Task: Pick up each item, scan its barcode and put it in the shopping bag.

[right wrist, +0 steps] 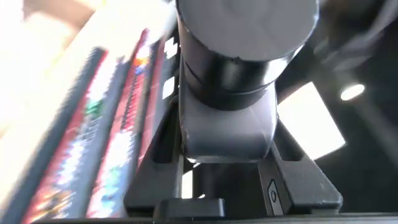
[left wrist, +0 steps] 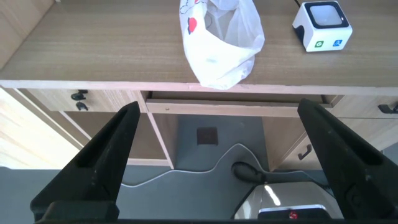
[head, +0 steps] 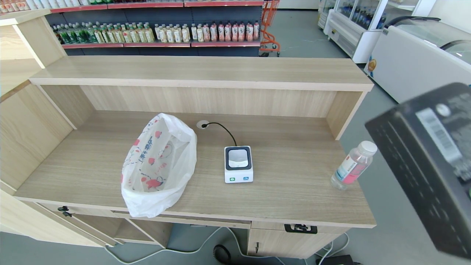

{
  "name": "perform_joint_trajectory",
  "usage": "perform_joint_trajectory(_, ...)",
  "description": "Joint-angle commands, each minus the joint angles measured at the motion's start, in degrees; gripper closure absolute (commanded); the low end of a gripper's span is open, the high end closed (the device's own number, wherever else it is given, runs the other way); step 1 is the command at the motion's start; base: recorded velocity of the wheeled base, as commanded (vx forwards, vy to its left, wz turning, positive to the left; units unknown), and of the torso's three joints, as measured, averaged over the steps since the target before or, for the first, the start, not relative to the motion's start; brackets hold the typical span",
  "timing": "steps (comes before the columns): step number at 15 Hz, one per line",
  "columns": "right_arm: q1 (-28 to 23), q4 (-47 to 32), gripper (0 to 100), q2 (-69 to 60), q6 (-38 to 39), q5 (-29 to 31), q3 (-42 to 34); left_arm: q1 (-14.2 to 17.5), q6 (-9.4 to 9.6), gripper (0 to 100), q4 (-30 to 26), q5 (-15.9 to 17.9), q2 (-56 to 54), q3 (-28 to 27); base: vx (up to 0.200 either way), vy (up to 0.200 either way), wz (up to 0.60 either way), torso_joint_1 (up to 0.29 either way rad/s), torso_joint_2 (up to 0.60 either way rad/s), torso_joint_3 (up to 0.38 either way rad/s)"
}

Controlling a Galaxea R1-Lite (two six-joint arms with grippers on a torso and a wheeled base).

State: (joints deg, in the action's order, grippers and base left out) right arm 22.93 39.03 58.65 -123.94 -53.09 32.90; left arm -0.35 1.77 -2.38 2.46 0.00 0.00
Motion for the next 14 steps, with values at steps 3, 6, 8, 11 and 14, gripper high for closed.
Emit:
perform_joint_trajectory(3,-37.96,-24.8,100,-1.96,56.35,17.14,2.96,0.0,-0.01,0,0.0,0.0,0.0,0.0,0.0,0.0,0.0,0.0,0.0,0.0)
perform_joint_trajectory(6,-40.51,-36.75,100,-1.08,79.64,16.88,3.22,0.0,-0.01,0,0.0,0.0,0.0,0.0,0.0,0.0,0.0,0.0,0.0,0.0)
perform_joint_trajectory(8,-35.59,-36.92,100,-0.55,95.73,17.14,3.66,0.0,-0.01,0,0.0,0.0,0.0,0.0,0.0,0.0,0.0,0.0,0.0,0.0)
perform_joint_trajectory(11,-29.7,-29.45,100,2.79,128.95,12.4,8.58,0.0,-0.01,0,0.0,0.0,0.0,0.0,0.0,0.0,0.0,0.0,0.0,0.0)
perform_joint_trajectory(14,-29.35,-3.26,100,11.84,173.25,1.32,11.57,0.0,-0.01,0,0.0,0.0,0.0,0.0,0.0,0.0,0.0,0.0,0.0,0.0)
